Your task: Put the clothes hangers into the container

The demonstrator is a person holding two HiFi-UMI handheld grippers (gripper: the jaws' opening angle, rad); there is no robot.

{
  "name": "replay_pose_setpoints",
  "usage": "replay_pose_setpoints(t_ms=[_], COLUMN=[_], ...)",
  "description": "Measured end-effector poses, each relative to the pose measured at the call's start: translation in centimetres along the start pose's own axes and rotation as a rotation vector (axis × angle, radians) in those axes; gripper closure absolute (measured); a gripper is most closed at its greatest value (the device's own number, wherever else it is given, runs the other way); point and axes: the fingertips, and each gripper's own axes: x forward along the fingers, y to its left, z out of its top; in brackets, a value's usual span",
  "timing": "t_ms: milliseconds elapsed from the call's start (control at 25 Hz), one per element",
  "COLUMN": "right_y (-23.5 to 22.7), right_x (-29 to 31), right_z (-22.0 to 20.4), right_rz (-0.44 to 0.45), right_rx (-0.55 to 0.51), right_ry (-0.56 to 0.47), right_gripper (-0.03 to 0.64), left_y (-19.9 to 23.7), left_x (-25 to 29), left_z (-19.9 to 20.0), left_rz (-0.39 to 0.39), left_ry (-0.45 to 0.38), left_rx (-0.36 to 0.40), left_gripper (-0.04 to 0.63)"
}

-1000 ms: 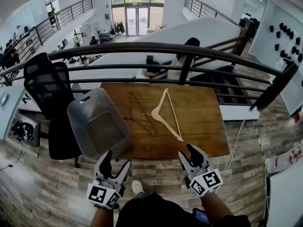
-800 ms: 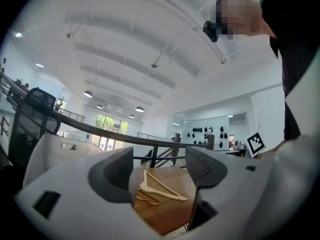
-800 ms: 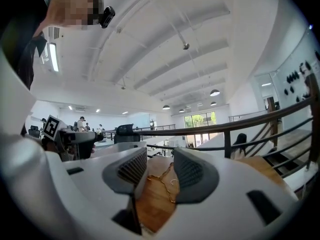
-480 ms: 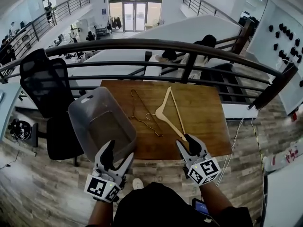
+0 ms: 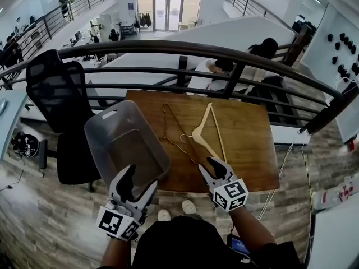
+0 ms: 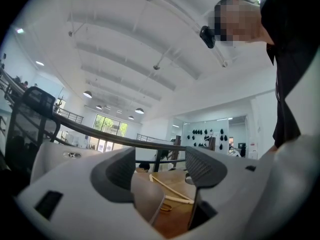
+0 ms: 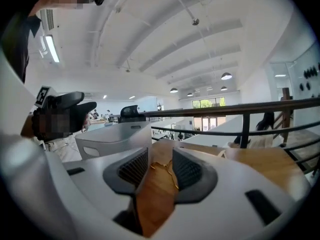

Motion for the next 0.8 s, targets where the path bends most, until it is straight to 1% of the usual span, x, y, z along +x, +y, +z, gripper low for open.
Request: replay_pose_setpoints(t_ms=[160,280,560,800], right_y=[-1.2,-2.1,-2.5,-3.5], right_x=[3.9,6.8,12.8,16.7], right_z=[-3.3,-5.8,-9.4,-13.7], right_rz=[0.042,0.082,0.187,0.231], right_rx=[0.005,-0.015,-0.11,-0.199], right_ry=[0.106,0.196,0.337,0.503], right_gripper=[0.474,0.474,0.483,0.485], left_y=[0.3,1.0,3.0,3.9], left_x=[0.2,0.0,-1.0,-2.4], left_z=[0.5,0.6,0.3,-0.3], left_rz=[0.05,0.118,0.299,0.426], left_ry=[-0.001,-0.003,0.006,0.02], left_rx=[0.008,0.019,0.021,0.027], left_gripper=[0.279,0.279,0.279,0.279])
